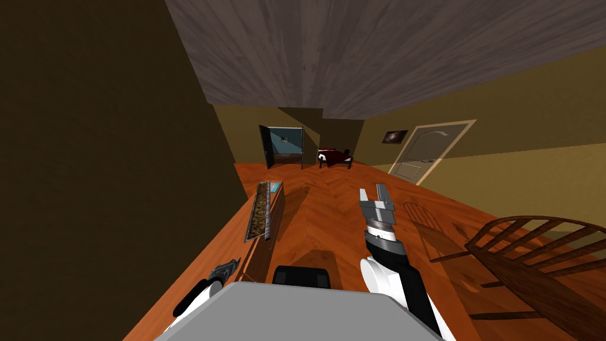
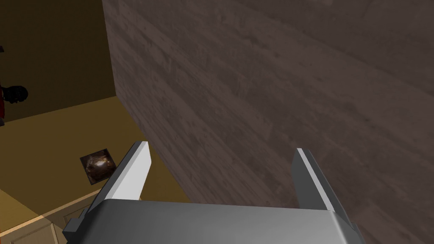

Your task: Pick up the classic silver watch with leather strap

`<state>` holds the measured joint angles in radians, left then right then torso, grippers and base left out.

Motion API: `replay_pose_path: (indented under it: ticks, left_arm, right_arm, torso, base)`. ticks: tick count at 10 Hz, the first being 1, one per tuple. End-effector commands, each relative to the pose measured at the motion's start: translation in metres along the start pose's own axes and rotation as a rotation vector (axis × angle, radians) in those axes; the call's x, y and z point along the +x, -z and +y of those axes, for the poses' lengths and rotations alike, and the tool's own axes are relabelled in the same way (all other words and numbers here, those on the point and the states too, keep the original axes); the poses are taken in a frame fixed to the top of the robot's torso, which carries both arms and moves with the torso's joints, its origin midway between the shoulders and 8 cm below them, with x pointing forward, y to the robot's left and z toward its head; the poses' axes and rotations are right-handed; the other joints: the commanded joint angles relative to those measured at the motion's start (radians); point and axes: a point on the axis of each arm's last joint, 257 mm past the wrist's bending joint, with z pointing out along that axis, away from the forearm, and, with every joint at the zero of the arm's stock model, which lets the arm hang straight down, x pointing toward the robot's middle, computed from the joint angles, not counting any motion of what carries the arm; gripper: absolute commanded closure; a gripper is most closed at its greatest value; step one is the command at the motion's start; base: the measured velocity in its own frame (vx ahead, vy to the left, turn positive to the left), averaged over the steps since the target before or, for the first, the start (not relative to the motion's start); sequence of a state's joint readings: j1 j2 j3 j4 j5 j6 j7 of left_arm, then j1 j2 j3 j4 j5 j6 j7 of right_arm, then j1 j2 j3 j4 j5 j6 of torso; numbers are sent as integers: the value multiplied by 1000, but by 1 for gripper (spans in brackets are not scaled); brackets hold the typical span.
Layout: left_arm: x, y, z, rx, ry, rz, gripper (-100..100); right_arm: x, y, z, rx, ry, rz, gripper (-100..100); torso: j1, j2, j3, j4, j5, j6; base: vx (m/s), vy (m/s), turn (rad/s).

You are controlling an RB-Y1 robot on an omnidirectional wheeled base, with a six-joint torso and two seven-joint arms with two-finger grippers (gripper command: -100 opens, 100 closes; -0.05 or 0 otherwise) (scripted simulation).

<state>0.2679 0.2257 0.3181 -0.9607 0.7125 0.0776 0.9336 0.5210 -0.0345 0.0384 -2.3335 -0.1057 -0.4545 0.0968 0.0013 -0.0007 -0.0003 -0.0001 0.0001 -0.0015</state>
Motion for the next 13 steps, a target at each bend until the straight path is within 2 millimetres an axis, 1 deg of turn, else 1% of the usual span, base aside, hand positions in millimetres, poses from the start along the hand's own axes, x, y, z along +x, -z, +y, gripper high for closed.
replay_pose_path:
  ticks: [1,2,3,6,7,8,9,13]
  left_arm:
    - [0,0,0,0,0,0,-100]
    - [-2,0,0,-1,6,-3,0]
    - [-3,-3,6,4,11,-3,-100]
    - [-7,-9,20,12,20,-5,-100]
    - [-8,-10,23,13,21,-5,-100]
    - [-6,-9,21,12,21,-5,-100]
    - [-6,-9,21,13,20,-5,100]
    - [-6,-9,20,14,21,-4,100]
  right_arm:
    - [0,0,0,0,0,0,0]
    - [0,0,0,0,0,0,0]
    - [0,0,0,0,0,0,0]
    - [0,0,0,0,0,0,0]
    - [0,0,0,0,0,0,0]
    - [0,0,0,0,0,0,0]
    - [0,0,0,0,0,0,0]
    - [0,0,0,0,0,0,0]
  torso:
    - [0,0,0,0,0,0]
    - [0,0,0,0,0,0]
    - [-1,-1,0,0,0,0]
    - [4,-1,0,0,1,0]
    - [4,-1,0,0,1,0]
    - [3,-1,0,0,1,0]
    - [1,-1,0,0,0,0]
    - [-1,-1,-1,0,0,0]
  base:
    - [-6,8,-33]
    - [0,0,0]
    - [-2,36,-50]
    - [-6,72,-51]
    - [-8,66,-30]
    - [-3,27,-8]
    - [0,6,0]
    - [0,1,3]
